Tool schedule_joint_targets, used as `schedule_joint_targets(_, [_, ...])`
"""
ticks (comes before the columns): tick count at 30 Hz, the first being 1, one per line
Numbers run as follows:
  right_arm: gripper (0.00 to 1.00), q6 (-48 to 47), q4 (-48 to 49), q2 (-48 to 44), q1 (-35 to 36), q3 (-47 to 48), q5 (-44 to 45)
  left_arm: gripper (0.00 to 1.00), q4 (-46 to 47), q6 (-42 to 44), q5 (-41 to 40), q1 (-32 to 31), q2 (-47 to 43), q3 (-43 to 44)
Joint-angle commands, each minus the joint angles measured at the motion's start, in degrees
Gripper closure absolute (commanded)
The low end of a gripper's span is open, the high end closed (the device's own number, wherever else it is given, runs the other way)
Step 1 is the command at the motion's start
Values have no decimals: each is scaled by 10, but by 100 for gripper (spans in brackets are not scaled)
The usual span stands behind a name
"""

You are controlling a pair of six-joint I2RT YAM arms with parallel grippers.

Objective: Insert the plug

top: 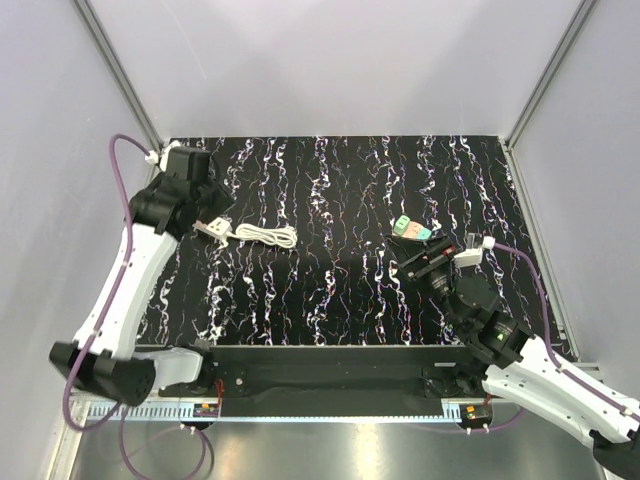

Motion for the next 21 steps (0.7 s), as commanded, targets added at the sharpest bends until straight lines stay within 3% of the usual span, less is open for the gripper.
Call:
schedule_joint_targets(1, [0,-19,-14,-12,4,2,39,100,-72,-116,-123,18,58,50])
schedule_joint_targets(3, [0,-20,-16,-14,4,2,41,100,-113,-154,-107,46,110,68])
schedule_joint_targets(11, [0,-23,-39,-15,5,13,42,100,-186,-157,-24,122,306,179])
schedule_joint_targets(14, [0,-28,-40,-12,4,16,48,100,-187,-167,-53,127,328,197])
schedule_joint_targets(21, [0,-24,-40,8,4,22,52,100,-176,-187,-34,146,352,194])
